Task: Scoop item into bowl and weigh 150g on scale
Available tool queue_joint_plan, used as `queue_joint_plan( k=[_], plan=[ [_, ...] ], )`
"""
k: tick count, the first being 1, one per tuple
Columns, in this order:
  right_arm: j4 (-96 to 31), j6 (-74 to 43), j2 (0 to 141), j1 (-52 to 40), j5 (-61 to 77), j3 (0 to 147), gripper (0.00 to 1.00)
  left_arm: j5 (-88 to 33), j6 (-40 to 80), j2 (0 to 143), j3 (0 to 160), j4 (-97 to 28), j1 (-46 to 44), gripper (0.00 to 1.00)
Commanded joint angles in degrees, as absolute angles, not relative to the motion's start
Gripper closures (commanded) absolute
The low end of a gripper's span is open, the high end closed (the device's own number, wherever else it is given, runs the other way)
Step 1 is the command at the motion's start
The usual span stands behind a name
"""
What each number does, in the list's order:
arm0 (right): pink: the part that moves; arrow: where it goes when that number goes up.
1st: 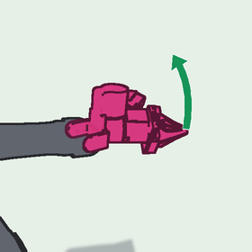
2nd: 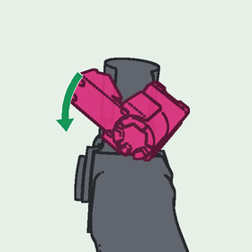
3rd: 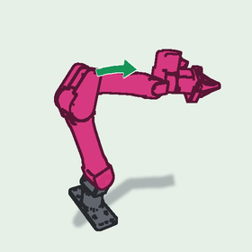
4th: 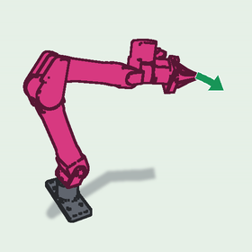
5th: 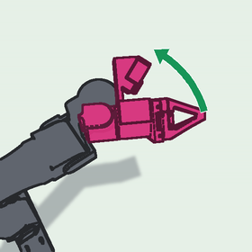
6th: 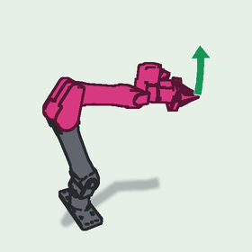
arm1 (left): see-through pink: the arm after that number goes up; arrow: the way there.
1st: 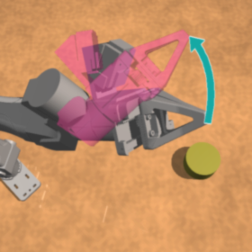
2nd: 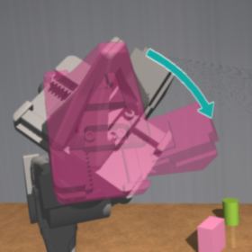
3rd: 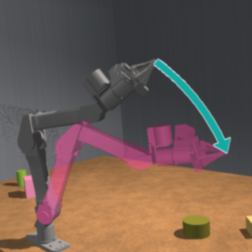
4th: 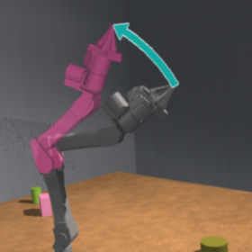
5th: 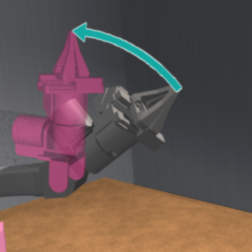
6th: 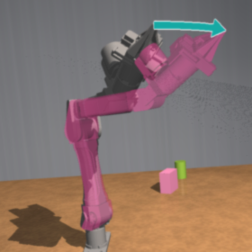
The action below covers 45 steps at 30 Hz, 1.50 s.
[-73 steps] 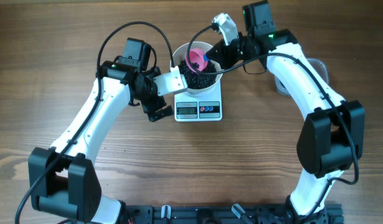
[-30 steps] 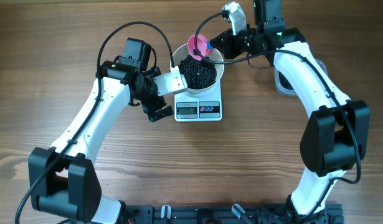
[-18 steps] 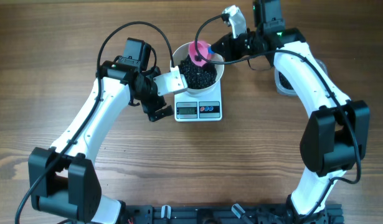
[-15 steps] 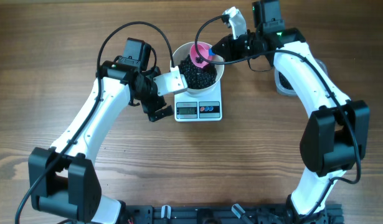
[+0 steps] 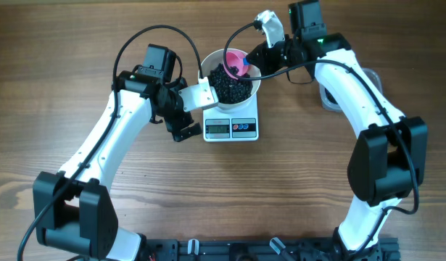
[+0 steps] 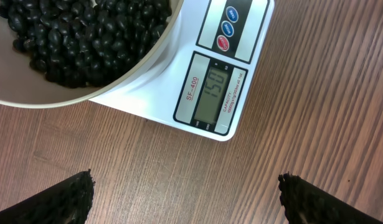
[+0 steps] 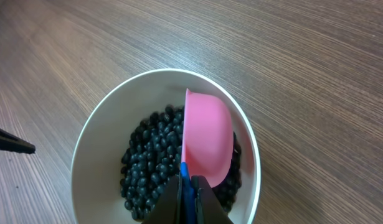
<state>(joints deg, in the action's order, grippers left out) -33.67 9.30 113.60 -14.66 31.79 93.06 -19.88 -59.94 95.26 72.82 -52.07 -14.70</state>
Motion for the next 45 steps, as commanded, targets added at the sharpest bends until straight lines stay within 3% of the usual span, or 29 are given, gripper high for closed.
queue_joint_plan(
  k=[1,35,45],
  plan=[
    [-33.63,10.57,114.98,-14.83,31.07,92.12,0.96,-21.19,-60.88,95.48,73.08,-52.12,-14.72,0.00],
    [-35.77,6.87,116.79,-17.39,36.14,92.12,0.95,-21.19,-60.88,95.48,73.08,-52.12,-14.72,0.00],
    [-26.83,2.59,116.62,-15.29,36.84,92.23,0.96,-21.21,-60.88,95.48,73.08,-52.12,-14.72,0.00]
  ],
)
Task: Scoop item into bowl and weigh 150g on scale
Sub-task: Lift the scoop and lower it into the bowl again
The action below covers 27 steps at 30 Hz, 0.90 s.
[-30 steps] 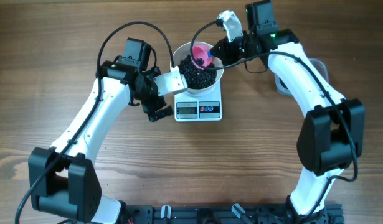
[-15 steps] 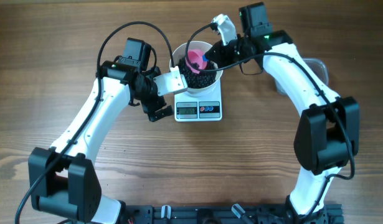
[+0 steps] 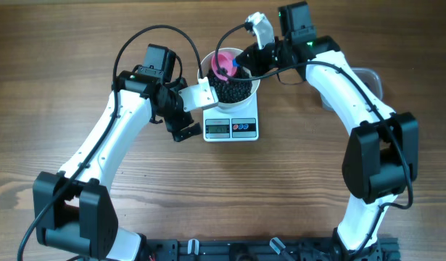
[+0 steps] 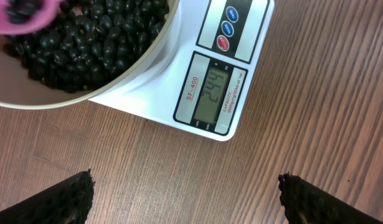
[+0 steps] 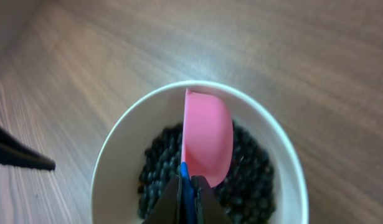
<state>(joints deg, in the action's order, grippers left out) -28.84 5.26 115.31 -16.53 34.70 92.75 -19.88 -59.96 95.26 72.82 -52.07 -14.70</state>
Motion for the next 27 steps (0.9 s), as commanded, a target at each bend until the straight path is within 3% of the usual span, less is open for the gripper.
queue_joint_plan(
  k=[1,12,22,27],
  plan=[
    [-26.33,2.55,116.46,-14.90,37.95,92.23,0.96,-21.19,-60.88,95.48,73.08,-52.12,-14.72,0.00],
    [-25.96,-1.96,114.24,-12.88,46.50,92.25,0.96,-21.19,-60.88,95.48,73.08,-52.12,-14.72,0.00],
    [-27.31,-2.22,111.72,-12.12,46.44,92.25,0.96,-21.19,-60.88,95.48,73.08,-52.12,-14.72,0.00],
    [-31.81,-7.77,111.72,-11.75,46.46,92.25,0.96,-21.19,-60.88,95.48,73.08,-52.12,-14.72,0.00]
  ],
)
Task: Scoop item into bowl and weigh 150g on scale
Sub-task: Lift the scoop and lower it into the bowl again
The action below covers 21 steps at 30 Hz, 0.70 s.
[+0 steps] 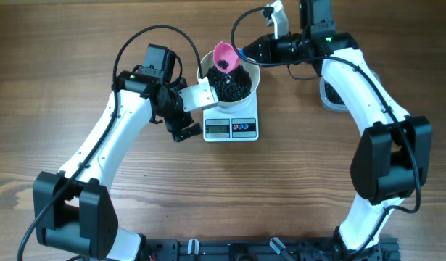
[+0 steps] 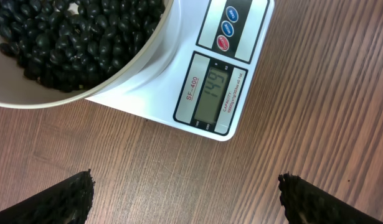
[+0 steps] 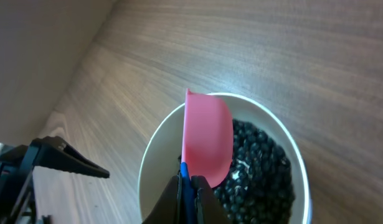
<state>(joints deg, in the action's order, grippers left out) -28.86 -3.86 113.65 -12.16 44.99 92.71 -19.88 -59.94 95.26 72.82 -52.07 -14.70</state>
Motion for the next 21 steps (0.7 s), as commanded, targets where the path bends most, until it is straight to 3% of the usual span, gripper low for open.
queue_joint_plan(
  k=[1,6,21],
  plan=[
    [-33.80,-7.75,111.72,-11.75,46.48,92.25,0.96,-21.19,-60.88,95.48,73.08,-52.12,-14.72,0.00],
    [-42.57,-7.66,111.74,-11.77,46.44,92.23,0.96,-21.19,-60.88,95.48,73.08,-52.12,-14.72,0.00],
    [-47.07,-8.10,111.74,-11.75,46.44,92.23,0.96,-21.19,-60.88,95.48,73.08,-52.10,-14.72,0.00]
  ],
)
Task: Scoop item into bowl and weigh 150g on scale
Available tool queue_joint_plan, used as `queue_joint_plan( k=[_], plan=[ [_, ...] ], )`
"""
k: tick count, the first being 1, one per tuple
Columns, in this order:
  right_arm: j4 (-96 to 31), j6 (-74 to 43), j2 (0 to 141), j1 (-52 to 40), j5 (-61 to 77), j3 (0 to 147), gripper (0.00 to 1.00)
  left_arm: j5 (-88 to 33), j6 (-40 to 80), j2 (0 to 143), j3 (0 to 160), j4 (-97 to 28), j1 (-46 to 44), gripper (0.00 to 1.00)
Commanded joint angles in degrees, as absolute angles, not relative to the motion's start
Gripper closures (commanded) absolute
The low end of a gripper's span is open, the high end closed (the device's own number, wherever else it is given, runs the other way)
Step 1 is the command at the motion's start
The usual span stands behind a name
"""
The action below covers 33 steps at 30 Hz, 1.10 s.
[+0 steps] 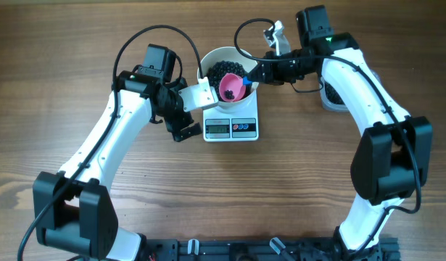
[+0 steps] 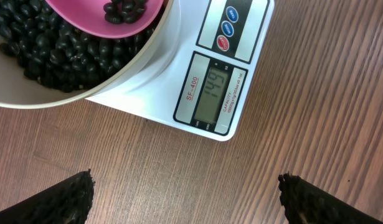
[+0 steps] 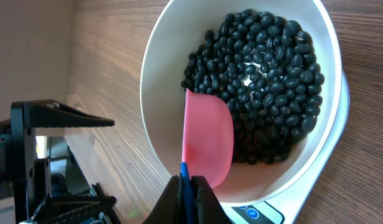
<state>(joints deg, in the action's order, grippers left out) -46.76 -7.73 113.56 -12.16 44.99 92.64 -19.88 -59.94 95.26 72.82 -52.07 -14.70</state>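
A white bowl [image 1: 210,55] of black beans [image 1: 224,71] stands on the white scale [image 1: 231,128]. The scale's display [image 2: 211,94] seems to read 149. My right gripper [image 1: 262,72] is shut on the blue handle of a pink scoop [image 1: 232,88]. The scoop hangs over the bowl's near-right part with a few beans in it. In the right wrist view the scoop [image 3: 208,140] shows its back above the bowl [image 3: 155,93]. My left gripper [image 1: 180,130] stands open and holds nothing, on the table just left of the scale.
A clear container [image 1: 328,96] sits at the right, partly behind my right arm. The left gripper's fingers [image 2: 70,194] hover over bare wood in front of the scale [image 2: 154,93]. Cables loop above the bowl.
The scoop was over the bowl's far rim with beans in it. It is now over the bowl's near-right side, still with a few beans. The reading stays 149.
First the scoop was in the bowl's right side and the scale read 150. Then it was in the beans at the left, reading 244. Then it was raised with beans, reading 149. Now it hangs over the near side. The left arm stayed put.
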Motion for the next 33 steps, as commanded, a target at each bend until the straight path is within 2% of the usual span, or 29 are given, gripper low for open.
queue_joint_plan(
  k=[1,18,26,33],
  plan=[
    [-47.05,-8.12,111.74,-11.75,46.44,92.23,0.96,-21.19,-60.88,95.48,73.08,-52.12,-14.72,0.00],
    [-47.97,-7.73,111.74,-11.68,46.41,92.23,0.96,-21.19,-60.88,95.48,73.08,-52.12,-14.72,0.00],
    [-30.17,-9.19,111.72,-11.53,42.81,92.25,0.96,-21.19,-60.88,95.48,73.08,-52.12,-14.72,0.00],
    [-29.12,-8.91,108.40,-8.49,46.41,93.32,0.96,-21.19,-60.88,95.48,73.08,-52.12,-14.72,0.00]
  ],
)
